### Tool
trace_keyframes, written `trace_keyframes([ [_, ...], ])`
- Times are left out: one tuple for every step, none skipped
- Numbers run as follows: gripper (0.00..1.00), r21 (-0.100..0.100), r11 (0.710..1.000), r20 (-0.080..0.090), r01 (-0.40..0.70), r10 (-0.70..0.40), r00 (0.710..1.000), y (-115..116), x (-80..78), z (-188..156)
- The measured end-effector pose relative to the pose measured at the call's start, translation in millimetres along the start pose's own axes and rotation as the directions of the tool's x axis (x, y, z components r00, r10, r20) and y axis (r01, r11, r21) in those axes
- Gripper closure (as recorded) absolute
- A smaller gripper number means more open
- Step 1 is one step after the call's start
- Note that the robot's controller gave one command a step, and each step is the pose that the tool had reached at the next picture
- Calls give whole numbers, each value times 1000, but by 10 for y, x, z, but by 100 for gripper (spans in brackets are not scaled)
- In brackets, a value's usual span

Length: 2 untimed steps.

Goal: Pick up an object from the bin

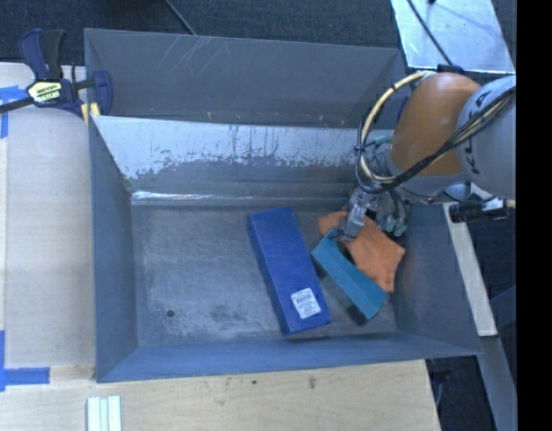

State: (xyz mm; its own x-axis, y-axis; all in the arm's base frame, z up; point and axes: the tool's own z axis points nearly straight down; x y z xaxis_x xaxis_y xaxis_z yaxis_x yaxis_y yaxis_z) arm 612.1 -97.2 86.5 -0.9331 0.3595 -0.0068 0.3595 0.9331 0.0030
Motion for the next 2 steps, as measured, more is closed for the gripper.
trace_keyframes([
  [100,3,1000,-11,3,-3,1000,-55,94,-448],
  [100,3,1000,-8,-8,8,1000,-88,199,-1131],
])
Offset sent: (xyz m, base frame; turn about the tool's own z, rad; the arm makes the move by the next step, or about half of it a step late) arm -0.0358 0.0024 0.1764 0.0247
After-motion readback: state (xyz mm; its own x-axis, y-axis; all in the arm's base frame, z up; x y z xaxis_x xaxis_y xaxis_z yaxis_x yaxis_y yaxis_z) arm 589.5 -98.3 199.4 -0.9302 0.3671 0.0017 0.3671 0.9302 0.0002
